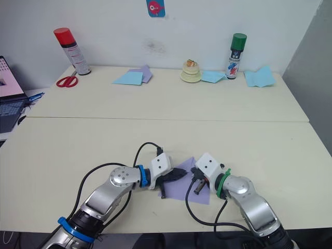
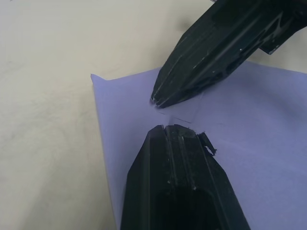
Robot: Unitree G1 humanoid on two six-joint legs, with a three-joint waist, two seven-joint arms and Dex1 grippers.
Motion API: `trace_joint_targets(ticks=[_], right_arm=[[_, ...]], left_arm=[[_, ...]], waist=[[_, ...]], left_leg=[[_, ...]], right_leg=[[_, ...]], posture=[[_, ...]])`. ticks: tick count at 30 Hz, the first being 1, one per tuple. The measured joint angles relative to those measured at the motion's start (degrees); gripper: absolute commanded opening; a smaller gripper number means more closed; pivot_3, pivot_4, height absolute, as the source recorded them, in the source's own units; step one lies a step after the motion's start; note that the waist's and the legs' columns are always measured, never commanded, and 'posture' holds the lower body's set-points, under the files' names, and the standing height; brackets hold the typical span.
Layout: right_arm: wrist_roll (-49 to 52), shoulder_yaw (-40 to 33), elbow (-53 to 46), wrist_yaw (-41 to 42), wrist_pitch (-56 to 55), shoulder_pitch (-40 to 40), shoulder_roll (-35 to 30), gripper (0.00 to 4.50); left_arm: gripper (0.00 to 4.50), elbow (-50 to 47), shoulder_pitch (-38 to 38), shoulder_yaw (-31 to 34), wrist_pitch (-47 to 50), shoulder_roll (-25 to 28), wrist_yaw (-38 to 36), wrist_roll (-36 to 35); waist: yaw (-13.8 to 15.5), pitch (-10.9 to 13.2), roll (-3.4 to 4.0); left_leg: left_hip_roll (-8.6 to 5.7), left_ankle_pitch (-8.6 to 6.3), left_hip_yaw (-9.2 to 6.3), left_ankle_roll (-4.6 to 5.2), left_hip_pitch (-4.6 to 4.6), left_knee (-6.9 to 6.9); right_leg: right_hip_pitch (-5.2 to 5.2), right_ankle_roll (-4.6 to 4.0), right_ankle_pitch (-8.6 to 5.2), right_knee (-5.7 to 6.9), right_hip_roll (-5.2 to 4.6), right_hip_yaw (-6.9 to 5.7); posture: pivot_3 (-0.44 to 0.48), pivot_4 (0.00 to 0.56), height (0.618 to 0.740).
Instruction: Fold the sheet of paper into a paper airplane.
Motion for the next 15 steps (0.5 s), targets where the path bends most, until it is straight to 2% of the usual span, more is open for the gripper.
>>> trace_joint_targets(ticks=[6,15], right_arm=[[0.1,-2.0,0.0,-0.5,-3.9,-0.1,0.9,0.0],[-0.1,-1.0,3.7,0.2,-5.2,-1.9,2.1,0.0]], left_arm=[[0.02,0.3,0.1,0.6,0.8,-1.2,0.9,0.0],[0.02,0.0,0.0,1.0,2.1,-1.7,0.9,-0.1]], waist=[[0.1,0.0,0.0],[0.1,0.0,0.01]], left_leg=[[-0.02,0.0,0.0,0.0,-0.01,0.02],[-0.03,0.01,0.0,0.0,0.0,0.05]], right_leg=[[0.01,0.01,0.01,0.02,0.0,0.0],[0.02,0.02,0.02,0.07,0.0,0.0]], posture=[[0.0,0.15,0.725],[0.0,0.15,0.725]])
